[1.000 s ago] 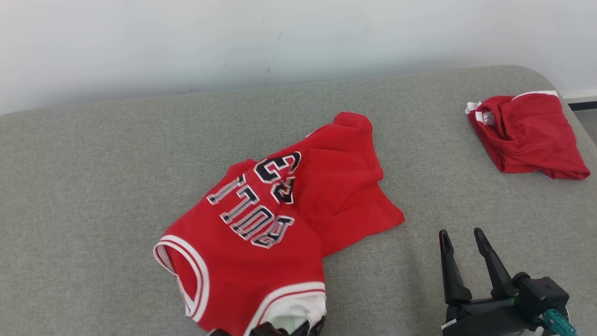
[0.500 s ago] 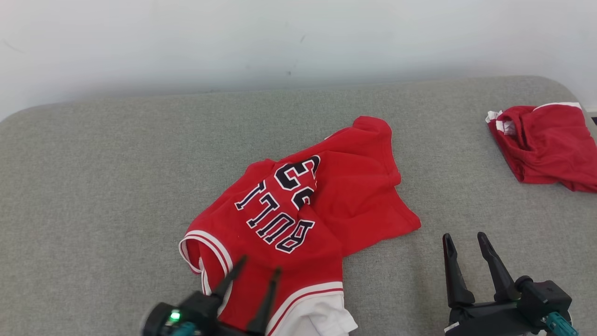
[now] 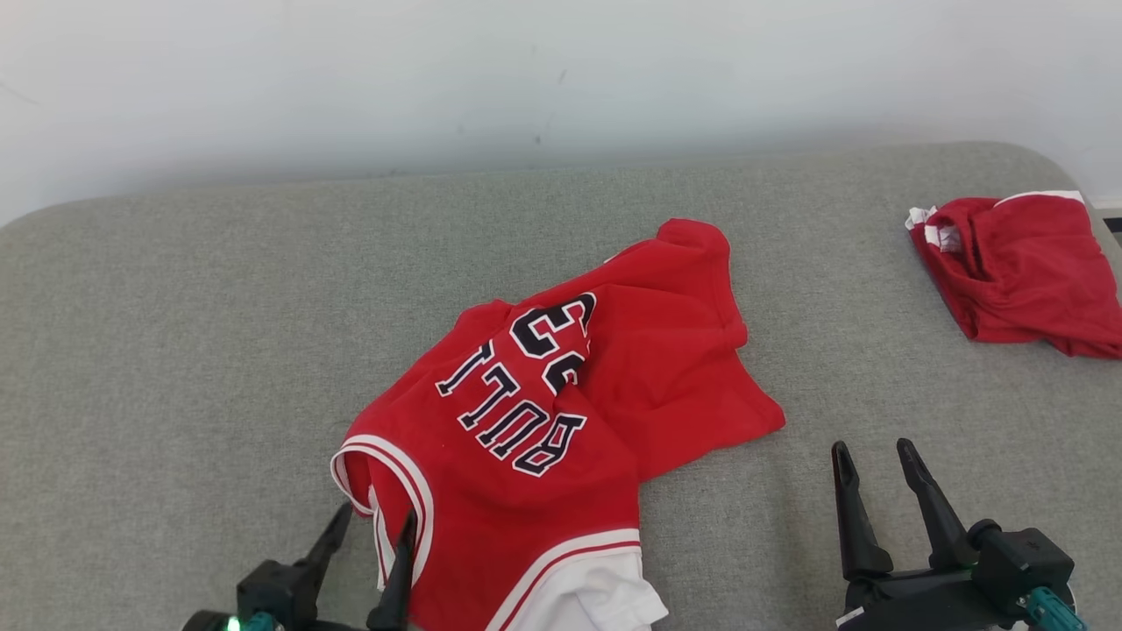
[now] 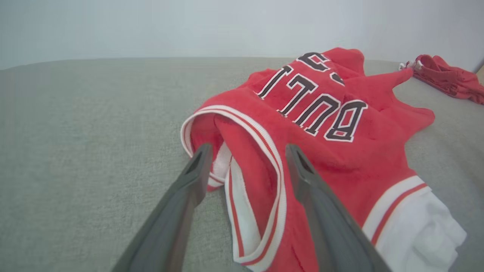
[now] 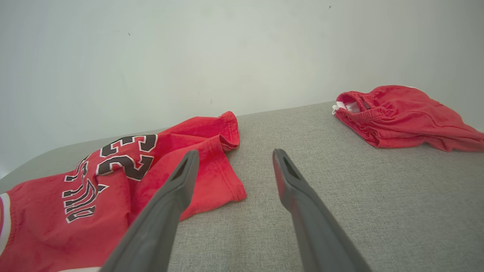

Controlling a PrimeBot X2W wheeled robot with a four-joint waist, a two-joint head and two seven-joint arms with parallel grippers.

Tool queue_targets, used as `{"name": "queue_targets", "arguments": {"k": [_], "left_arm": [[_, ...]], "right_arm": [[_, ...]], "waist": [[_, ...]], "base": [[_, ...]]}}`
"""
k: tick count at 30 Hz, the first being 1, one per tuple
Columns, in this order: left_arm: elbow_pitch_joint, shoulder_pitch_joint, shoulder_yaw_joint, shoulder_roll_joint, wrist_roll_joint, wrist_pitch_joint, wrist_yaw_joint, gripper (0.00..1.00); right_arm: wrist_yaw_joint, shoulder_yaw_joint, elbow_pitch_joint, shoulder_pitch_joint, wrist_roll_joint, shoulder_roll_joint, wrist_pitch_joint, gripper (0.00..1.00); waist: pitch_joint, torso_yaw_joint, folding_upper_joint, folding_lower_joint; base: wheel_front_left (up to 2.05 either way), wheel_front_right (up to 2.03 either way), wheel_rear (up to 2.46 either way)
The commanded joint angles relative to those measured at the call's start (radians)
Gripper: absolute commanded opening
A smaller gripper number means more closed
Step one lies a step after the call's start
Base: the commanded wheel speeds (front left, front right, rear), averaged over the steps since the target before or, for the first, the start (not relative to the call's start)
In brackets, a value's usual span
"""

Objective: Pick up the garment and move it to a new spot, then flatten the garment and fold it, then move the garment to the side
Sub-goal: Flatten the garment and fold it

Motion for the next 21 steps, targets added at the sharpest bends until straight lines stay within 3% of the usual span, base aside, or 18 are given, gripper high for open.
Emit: {"name": "queue_targets", "arguments": {"k": [1, 14, 15, 16, 21], "left_arm": [[0.014, 0.010, -0.003, -0.006, -0.017, -0.003, -0.006, 1.00], [0.219, -0.027, -0.042, -0.048, -0.037, 0.016, -0.033, 0.97], [0.240, -0.032, -0.043, -0.049, -0.039, 0.015, -0.037, 0.45], [0.254, -0.041, -0.042, -0.050, -0.040, 0.011, -0.040, 0.00], [0.262, -0.087, -0.009, -0.028, -0.045, -0.014, -0.035, 0.00]], "right_arm": [[-0.003, -0.001, -0.002, -0.002, 0.006, -0.006, -0.005, 1.00], [-0.003, 0.005, -0.002, -0.013, 0.000, -0.011, -0.005, 1.00], [-0.003, 0.006, -0.001, -0.013, 0.000, -0.013, -0.005, 1.00], [-0.003, 0.006, 0.000, -0.012, 0.001, -0.014, -0.005, 1.00], [-0.003, 0.000, 0.003, -0.006, 0.005, -0.017, -0.005, 1.00]], "waist": [[0.004, -0.002, 0.0000, 0.0000], [0.023, -0.008, 0.0000, 0.0000], [0.022, -0.010, 0.0000, 0.0000], [0.022, -0.012, 0.0000, 0.0000], [0.015, -0.014, 0.0000, 0.0000]], "base": [[0.00, 0.00, 0.00], [0.00, 0.00, 0.00], [0.00, 0.00, 0.00], [0.00, 0.00, 0.00], [0.00, 0.00, 0.00]]}}
